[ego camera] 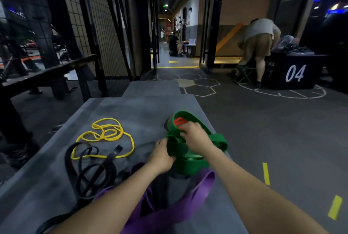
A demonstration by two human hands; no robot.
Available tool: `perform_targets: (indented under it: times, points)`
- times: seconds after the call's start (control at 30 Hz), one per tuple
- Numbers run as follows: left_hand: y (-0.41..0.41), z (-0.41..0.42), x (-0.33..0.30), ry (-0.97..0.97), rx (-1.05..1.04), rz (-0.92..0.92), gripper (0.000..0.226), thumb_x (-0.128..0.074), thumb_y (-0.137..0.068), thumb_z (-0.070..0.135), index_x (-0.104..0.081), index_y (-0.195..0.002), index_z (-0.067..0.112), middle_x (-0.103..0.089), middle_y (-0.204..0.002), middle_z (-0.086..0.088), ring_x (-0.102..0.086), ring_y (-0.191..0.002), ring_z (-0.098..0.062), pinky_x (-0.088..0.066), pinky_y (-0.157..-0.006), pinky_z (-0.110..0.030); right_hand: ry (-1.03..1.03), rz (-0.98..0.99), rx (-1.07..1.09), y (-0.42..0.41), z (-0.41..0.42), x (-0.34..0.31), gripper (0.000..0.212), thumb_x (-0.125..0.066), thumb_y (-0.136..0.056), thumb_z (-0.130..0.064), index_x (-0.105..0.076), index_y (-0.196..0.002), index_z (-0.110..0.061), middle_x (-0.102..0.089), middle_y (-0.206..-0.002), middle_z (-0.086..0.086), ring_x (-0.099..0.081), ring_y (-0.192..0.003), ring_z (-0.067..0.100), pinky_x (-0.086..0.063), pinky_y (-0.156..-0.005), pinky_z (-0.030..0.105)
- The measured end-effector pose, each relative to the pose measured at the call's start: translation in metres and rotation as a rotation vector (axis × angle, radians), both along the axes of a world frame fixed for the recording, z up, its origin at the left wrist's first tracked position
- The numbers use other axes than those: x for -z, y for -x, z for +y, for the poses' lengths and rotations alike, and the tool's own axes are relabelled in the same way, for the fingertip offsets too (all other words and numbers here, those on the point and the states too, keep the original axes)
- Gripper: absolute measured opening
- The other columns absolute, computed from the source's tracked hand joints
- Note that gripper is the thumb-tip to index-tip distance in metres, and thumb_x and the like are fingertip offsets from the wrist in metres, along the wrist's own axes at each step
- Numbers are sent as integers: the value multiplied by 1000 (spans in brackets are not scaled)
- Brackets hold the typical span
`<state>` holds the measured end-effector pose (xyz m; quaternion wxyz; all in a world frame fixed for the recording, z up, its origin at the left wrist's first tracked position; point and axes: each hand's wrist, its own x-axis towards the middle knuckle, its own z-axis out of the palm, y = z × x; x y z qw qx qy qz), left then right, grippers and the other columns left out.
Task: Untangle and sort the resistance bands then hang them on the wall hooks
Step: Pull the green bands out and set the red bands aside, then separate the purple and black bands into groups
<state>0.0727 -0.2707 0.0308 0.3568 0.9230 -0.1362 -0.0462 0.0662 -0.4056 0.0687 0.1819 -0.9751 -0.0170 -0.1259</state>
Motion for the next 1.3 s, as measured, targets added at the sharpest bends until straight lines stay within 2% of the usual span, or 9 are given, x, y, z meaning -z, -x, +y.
perform_targets:
  times: [0.03, 0.1, 0.3, 0.5, 0.67, 0.9, 1.03, 1.2, 1.3]
  points:
    - [0, 4, 1, -1, -12, 9, 62, -63, -81, 12, -37, -137, 10, -39, -139, -10, -42, -131, -28, -32, -107, -30, 141, 112, 13, 0, -1, 9, 31, -43, -95, -18, -56, -122, -17, -51, -126, 11, -44, -120, 33, -37, -100, 41]
    - [-2, 13, 3, -21, -28, 23, 63, -60, -84, 11, -32, -140, 9, -34, -143, -11, -39, -132, -25, -29, -106, -26, 241, 184, 81, 4, -3, 21, 34, -39, -97, -21, -50, -129, -19, -45, -132, 10, -37, -126, 30, -31, -104, 42]
    - [-1, 35, -2, -44, -31, -46, 55, -59, -87, 14, -38, -137, 10, -37, -141, -10, -41, -129, -25, -32, -104, -27, 169, 66, 150, 15, -1, 13, 44, -42, -96, -17, -35, -140, -16, -38, -142, 9, -32, -133, 30, -34, -103, 43]
    - [29, 78, -18, -81, -45, -164, 47, -61, -86, 18, -46, -130, 12, -42, -135, -7, -42, -127, -23, -33, -104, -29, 82, 14, 76, 40, 41, -6, 45, -51, -93, -20, -42, -136, -15, -43, -136, 11, -37, -127, 33, -35, -104, 43]
    - [64, 139, -13, -124, -109, -188, 42, -61, -85, 19, -51, -126, 13, -44, -131, -7, -43, -125, -25, -33, -102, -30, 13, 25, -73, 61, 107, 6, 36, -55, -89, -20, -53, -121, -4, -52, -123, 18, -44, -119, 34, -30, -99, 35]
    - [95, 213, 13, -123, -220, -138, 41, -62, -83, 17, -55, -123, 11, -48, -127, -12, -48, -121, -28, -34, -105, -29, -56, 127, -157, 75, 172, 35, 50, -59, -87, -32, -51, -129, -6, -51, -128, 18, -43, -124, 33, -29, -103, 31]
    - [101, 233, 30, -84, -282, -85, 39, -62, -84, 18, -56, -121, 9, -50, -125, -14, -47, -120, -28, -34, -104, -29, -57, 100, -159, 70, 183, 35, 41, -61, -86, -25, -57, -120, -1, -55, -123, 22, -47, -119, 35, -32, -98, 32]
    - [96, 243, 50, -6, -297, -106, 33, -55, -91, 23, -56, -121, 9, -52, -125, -11, -50, -118, -26, -37, -99, -29, -50, 155, -132, 60, 183, 50, 35, -62, -84, -28, -60, -107, -2, -58, -113, 22, -52, -110, 36, -39, -90, 34]
    - [89, 247, 62, -45, -193, -77, 37, -47, -95, 28, -52, -127, 10, -50, -130, -9, -49, -122, -25, -37, -102, -31, -74, 164, -137, 62, 180, 69, 38, -65, -83, -28, -59, -116, -11, -55, -115, 15, -51, -110, 33, -41, -93, 35]
